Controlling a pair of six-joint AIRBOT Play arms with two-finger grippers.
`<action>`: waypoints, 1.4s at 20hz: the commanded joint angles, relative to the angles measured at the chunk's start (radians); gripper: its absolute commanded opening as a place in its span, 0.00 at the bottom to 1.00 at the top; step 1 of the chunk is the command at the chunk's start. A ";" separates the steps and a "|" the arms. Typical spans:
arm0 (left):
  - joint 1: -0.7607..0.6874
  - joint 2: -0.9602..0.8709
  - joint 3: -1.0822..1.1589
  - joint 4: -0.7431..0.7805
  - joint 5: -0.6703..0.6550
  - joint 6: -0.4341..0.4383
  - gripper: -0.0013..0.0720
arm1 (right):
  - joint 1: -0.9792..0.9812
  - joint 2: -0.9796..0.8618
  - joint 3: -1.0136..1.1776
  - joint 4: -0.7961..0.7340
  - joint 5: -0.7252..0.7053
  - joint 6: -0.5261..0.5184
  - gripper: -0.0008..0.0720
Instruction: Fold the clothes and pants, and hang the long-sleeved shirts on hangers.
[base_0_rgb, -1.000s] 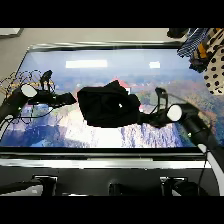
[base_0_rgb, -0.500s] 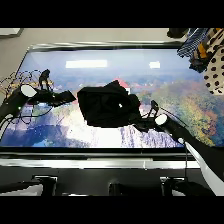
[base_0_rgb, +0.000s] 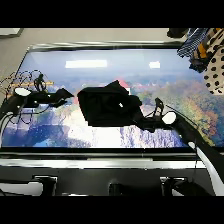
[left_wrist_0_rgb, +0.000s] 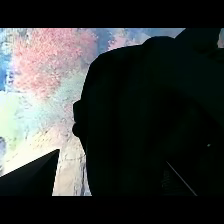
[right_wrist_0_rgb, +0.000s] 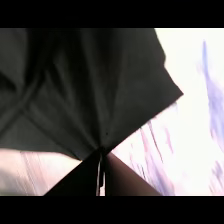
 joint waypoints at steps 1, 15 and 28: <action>-0.031 -0.093 0.000 -0.203 -0.029 0.140 1.00 | -0.006 0.106 0.002 -0.160 0.172 0.111 0.04; -0.142 -0.079 0.317 -0.056 -0.080 0.083 0.04 | -0.008 0.140 0.255 -0.292 0.159 0.129 0.04; -0.137 0.577 0.843 0.531 -0.198 -0.391 0.04 | -0.008 0.328 1.199 -0.446 0.549 0.049 0.04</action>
